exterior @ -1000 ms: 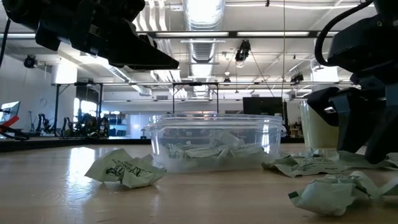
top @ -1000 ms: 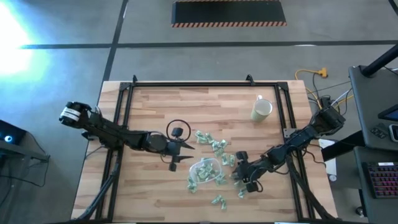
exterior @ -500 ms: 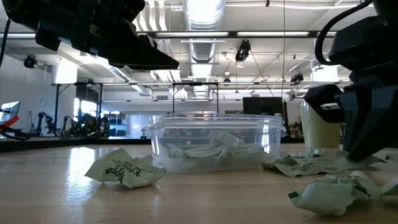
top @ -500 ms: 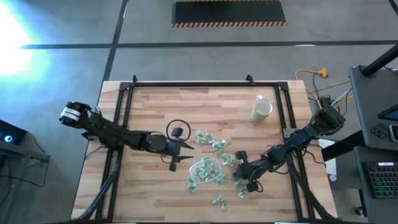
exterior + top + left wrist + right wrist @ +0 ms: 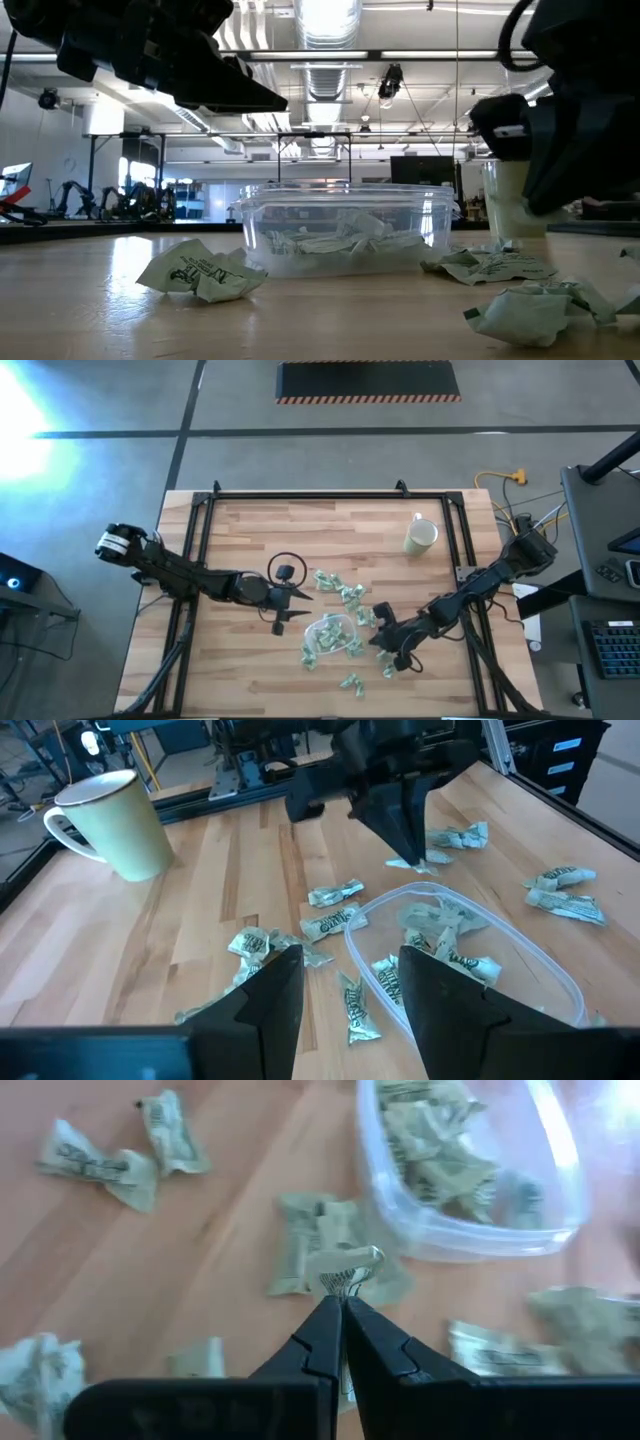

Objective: Pick and place items into bin
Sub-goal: Put the Stevia packet into the transparent bin

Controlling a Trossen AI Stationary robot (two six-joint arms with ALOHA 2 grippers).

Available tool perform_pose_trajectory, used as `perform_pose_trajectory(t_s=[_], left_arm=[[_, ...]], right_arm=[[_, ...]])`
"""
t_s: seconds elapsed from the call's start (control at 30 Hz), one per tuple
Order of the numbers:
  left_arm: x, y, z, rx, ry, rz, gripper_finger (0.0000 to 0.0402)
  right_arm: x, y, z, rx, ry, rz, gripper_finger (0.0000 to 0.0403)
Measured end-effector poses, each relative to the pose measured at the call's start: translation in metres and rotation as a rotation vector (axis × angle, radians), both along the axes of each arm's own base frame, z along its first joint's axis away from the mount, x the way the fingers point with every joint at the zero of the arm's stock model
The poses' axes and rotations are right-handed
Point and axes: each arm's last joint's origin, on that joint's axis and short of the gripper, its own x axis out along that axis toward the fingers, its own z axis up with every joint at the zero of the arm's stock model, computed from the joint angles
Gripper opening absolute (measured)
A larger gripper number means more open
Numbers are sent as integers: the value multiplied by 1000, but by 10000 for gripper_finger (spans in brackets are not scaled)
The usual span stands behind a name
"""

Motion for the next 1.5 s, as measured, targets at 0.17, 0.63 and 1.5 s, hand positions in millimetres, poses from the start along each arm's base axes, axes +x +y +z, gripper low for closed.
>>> perform_pose_trajectory(t_s=[0.17, 0.63, 1.5], left_arm=[[0, 0, -1, 2, 10, 0, 149], [0, 0, -1, 2, 9, 0, 149], [-1, 0, -2, 3, 13, 0, 149]], right_arm=[[4, -1, 15, -113, 36, -65, 9], [38, -6, 53, -199, -175, -83, 9], [72, -13, 29, -106, -261, 30, 9]])
